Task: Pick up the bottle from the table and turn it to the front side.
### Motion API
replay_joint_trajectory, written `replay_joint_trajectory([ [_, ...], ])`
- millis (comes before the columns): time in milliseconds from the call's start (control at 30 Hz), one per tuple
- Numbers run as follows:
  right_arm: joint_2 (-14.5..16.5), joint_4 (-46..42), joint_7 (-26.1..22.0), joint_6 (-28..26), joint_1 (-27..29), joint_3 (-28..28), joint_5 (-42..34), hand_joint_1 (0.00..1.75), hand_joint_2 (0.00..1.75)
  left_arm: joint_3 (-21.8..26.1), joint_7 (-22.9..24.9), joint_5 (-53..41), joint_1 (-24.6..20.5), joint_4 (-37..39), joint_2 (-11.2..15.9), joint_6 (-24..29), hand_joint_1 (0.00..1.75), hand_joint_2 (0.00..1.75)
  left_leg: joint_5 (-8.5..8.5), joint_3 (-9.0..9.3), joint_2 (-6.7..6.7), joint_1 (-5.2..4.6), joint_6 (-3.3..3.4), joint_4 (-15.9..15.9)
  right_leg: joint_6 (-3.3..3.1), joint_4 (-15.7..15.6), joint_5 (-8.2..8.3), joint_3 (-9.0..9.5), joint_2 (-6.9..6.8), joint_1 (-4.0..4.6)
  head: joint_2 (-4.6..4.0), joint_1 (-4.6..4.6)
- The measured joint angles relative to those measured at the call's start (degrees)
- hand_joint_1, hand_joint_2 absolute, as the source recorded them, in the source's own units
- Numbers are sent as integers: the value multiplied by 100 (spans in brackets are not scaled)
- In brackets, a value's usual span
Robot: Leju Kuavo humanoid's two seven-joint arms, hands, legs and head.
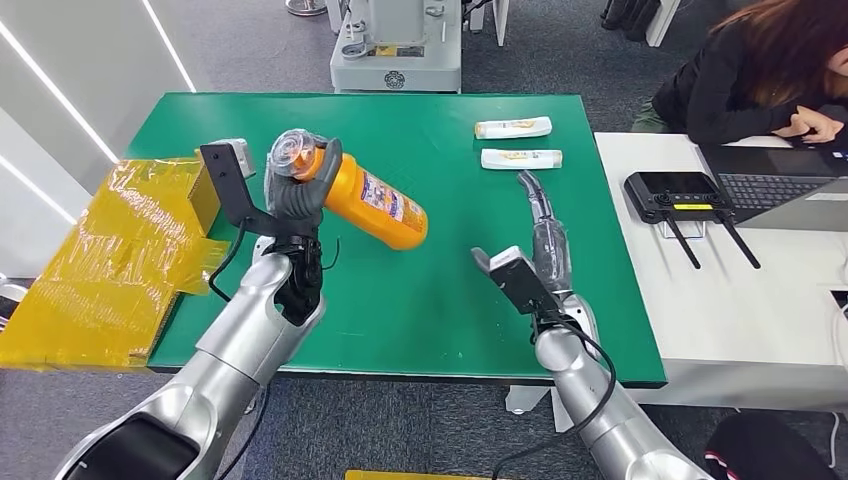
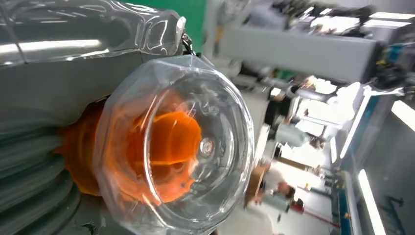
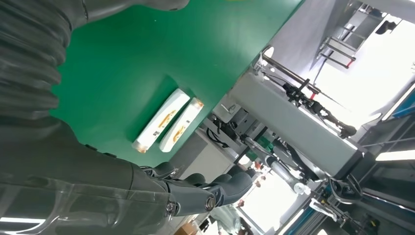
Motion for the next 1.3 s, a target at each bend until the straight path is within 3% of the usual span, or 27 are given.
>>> replay_joint_trajectory([
  [233,-223,-546,-196,-19,389,-40,-404,0,175,-144,-324,-2052,-195,170,280,808,175,175,0,-1,1,0,0,-1,0,1,0,-1,1,0,0,0],
  [433,-322,-1041,-245,20,745,-31,-489,0,175,-164,-85,-3942,-303,222,547,1443,175,175,0,0,2,0,0,-1,0,1,0,-1,2,0,0,-1],
  [667,-378,-1361,-251,20,921,-21,-508,0,175,-172,81,-4527,-346,227,699,1593,175,175,0,-1,2,0,0,-1,0,2,0,-1,2,0,0,1],
  [767,-410,-1521,-252,16,1043,-20,-535,0,175,-209,448,-5501,-358,250,751,1800,175,175,0,-1,2,0,0,0,0,1,0,-1,2,0,0,2],
  [900,-468,-1849,-241,9,1348,-40,-455,0,175,-239,1176,-7490,-383,289,903,2154,175,175,0,-1,2,0,0,0,0,1,0,-2,2,0,0,0],
  [1133,-481,-2338,-191,16,1886,-243,-283,0,175,-241,2371,-10254,-593,515,1093,2176,175,175,0,-1,0,1,-1,-2,-1,2,-1,-3,0,1,0,1],
  [1300,-480,-2747,-138,134,2278,-487,-162,0,175,-254,2955,-11239,-724,871,1118,2101,175,175,0,-2,2,0,-1,-1,-1,3,-1,-2,1,0,0,2],
])
